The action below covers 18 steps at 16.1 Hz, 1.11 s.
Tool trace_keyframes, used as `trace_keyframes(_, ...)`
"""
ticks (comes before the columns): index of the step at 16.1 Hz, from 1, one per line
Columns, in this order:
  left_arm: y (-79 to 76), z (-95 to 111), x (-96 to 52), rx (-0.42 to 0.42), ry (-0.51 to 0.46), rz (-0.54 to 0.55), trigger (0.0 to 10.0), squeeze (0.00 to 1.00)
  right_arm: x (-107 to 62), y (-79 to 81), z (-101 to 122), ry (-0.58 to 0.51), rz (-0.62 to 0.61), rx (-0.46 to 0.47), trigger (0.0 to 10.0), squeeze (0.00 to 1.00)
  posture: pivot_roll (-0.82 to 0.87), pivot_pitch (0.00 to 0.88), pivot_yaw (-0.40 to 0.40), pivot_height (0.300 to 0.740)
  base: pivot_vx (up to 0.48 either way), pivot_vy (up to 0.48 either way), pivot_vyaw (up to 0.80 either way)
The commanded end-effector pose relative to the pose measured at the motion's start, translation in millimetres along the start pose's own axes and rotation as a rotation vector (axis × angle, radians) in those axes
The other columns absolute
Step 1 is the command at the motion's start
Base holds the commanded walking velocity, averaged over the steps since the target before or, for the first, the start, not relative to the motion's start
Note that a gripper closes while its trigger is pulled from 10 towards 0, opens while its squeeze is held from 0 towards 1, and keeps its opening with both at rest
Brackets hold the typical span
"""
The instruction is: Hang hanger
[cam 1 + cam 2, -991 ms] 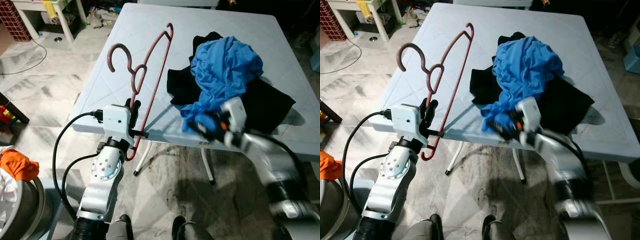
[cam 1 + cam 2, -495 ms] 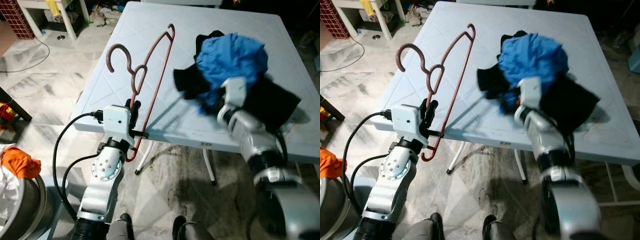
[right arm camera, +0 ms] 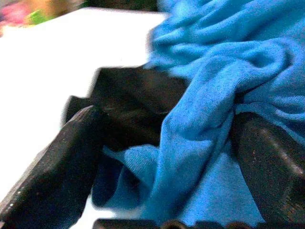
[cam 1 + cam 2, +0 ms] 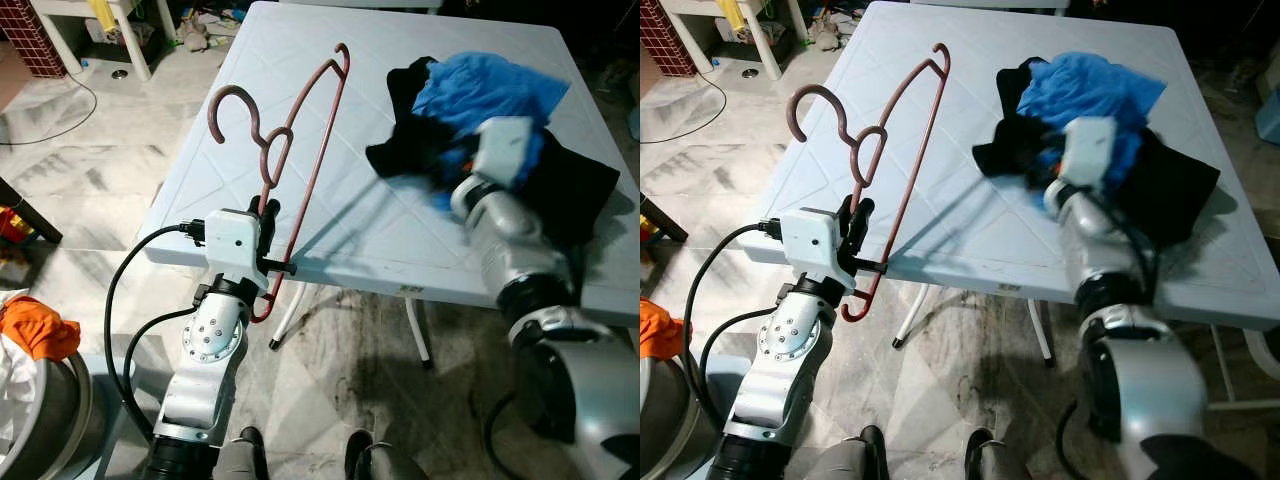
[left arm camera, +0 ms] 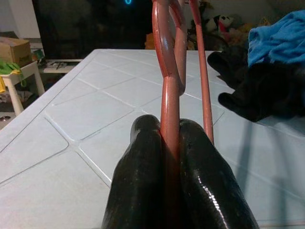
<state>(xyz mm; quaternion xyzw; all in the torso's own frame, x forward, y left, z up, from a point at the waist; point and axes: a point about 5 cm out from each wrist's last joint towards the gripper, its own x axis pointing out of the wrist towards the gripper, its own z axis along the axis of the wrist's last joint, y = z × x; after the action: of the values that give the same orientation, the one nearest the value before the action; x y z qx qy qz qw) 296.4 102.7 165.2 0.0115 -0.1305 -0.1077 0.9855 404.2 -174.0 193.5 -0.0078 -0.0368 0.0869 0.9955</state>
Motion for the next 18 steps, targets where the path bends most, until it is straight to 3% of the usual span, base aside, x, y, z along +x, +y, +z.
trace_keyframes(1,0.8,-18.8,-6.2,0.01,0.094,0.004,10.0,0.0,-8.0,4.9,-15.4,0.053,0.124,-0.039,10.0,1.0,0.03,0.228,-0.051,0.74,0.0,0.0,0.0)
trace_keyframes(4,0.8,-22.0,-7.1,0.007,0.106,-0.019,10.0,0.0,-34.2,-7.2,-31.3,0.045,0.218,-0.124,10.0,1.0,0.0,0.224,-0.04,0.74,0.0,0.0,0.0)
trace_keyframes(8,3.9,-25.6,-10.7,0.022,0.104,-0.042,10.0,0.0,-60.7,-23.3,-33.6,-0.032,0.125,-0.148,10.0,1.0,-0.03,0.22,-0.024,0.74,0.0,0.0,0.0)
trace_keyframes(10,8.9,-32.8,-18.4,0.051,0.12,-0.056,10.0,0.0,-83.6,-29.4,-27.7,-0.174,-0.033,-0.106,10.0,1.0,-0.05,0.211,-0.008,0.74,0.0,0.0,0.0)
trace_keyframes(13,11.0,-34.1,-18.9,0.067,0.117,-0.054,10.0,0.0,-94.1,-23.9,-27.4,-0.213,-0.095,-0.083,10.0,1.0,-0.05,0.205,-0.001,0.74,0.0,0.0,0.0)
trace_keyframes(14,8.3,-34.1,-16.1,0.111,0.114,-0.036,10.0,0.0,-101.5,-4.6,-30.6,-0.242,-0.144,-0.02,10.0,1.0,-0.04,0.204,0.008,0.74,0.0,0.0,0.0)
trace_keyframes(18,9.5,-37.9,-15.9,0.153,0.12,-0.014,10.0,0.0,-100.8,11.9,-31.0,-0.233,-0.118,-0.004,10.0,1.0,-0.04,0.201,0.004,0.74,0.0,0.0,0.0)
